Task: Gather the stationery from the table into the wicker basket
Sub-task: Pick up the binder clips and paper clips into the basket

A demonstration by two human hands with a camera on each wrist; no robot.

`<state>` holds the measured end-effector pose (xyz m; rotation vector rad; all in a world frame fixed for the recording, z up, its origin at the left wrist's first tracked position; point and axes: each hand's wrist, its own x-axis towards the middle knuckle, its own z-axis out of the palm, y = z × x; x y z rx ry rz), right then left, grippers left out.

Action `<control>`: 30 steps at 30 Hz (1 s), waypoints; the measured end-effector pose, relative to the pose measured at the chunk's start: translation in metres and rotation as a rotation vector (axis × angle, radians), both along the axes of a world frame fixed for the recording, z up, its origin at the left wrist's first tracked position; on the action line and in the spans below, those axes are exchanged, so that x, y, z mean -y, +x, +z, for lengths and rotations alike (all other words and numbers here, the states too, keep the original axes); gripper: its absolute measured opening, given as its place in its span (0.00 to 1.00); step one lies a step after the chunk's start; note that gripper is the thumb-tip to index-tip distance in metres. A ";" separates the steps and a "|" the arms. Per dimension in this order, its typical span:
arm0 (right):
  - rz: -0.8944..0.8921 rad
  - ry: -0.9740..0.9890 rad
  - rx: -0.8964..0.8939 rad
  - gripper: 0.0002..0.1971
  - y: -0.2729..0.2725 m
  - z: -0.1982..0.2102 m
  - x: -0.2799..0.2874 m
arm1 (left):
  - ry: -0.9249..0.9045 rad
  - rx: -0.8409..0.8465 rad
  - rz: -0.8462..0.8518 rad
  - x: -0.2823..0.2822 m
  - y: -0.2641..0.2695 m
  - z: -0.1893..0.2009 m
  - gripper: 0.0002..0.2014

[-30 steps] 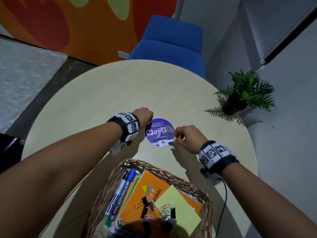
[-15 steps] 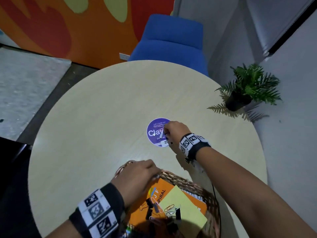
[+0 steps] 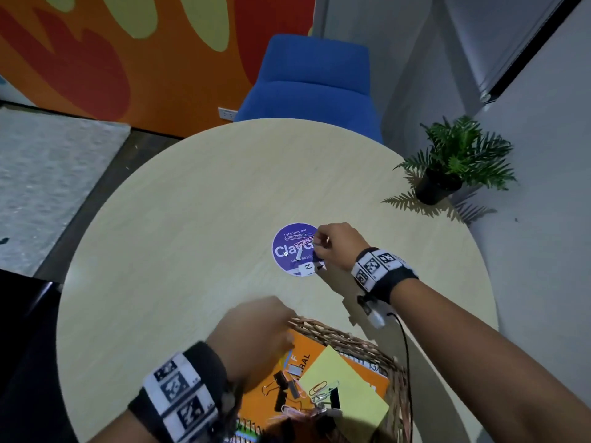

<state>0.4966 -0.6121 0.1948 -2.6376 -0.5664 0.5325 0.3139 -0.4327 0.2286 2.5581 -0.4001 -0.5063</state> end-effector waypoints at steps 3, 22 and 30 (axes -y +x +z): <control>0.059 0.073 -0.023 0.01 -0.023 0.022 0.024 | 0.024 0.059 0.120 -0.021 0.041 0.005 0.19; 0.162 0.143 -0.235 0.09 -0.115 0.058 0.079 | 0.286 -0.075 -0.114 -0.001 0.185 -0.078 0.09; -0.034 0.027 -0.110 0.07 -0.026 0.013 0.029 | 0.091 0.033 -0.015 -0.005 0.159 -0.022 0.07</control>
